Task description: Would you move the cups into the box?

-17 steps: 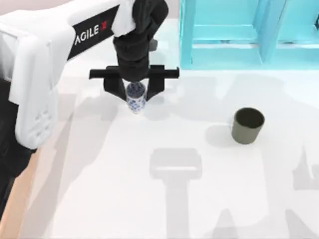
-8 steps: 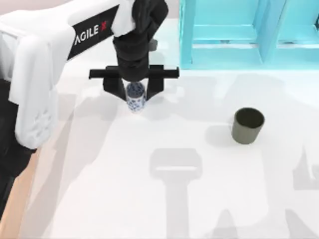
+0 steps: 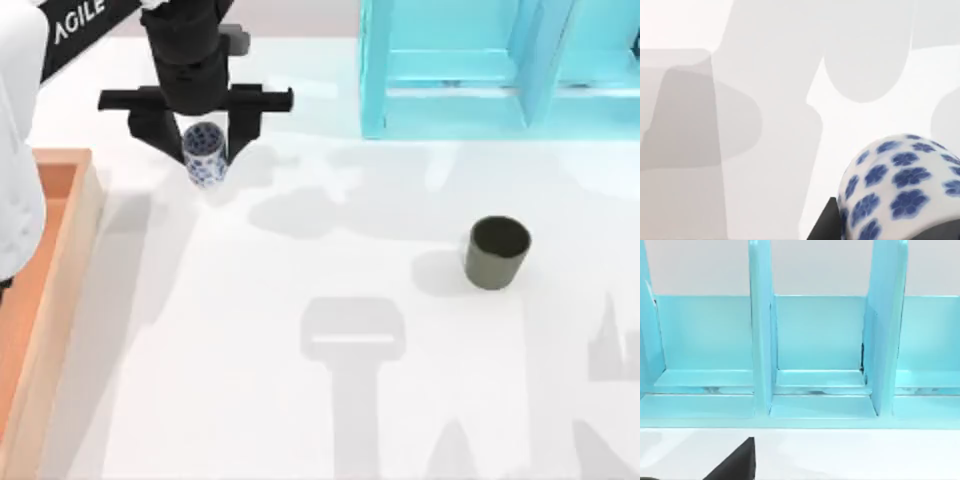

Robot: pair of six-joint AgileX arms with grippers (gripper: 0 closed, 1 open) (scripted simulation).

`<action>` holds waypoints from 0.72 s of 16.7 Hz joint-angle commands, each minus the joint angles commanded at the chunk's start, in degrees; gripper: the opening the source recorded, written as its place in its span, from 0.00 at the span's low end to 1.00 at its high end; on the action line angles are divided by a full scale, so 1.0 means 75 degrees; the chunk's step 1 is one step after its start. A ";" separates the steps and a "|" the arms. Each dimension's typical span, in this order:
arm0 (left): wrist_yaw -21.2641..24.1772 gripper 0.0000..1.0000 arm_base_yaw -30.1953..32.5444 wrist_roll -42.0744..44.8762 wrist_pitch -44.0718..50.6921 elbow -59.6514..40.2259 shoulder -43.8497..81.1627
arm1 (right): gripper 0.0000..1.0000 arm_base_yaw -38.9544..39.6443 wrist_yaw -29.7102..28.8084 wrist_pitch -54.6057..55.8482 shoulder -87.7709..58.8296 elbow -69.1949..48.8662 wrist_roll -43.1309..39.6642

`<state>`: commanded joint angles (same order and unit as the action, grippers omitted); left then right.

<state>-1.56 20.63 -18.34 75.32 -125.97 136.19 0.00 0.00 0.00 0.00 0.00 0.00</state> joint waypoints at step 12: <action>0.0074 0.00 -0.1025 0.1039 0.0547 0.0521 -0.1174 | 1.00 0.0000 0.0000 0.0000 0.0000 0.0000 0.0000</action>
<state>-1.00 12.94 -10.55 79.42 -122.06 127.39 0.00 0.00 0.00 0.00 0.00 0.00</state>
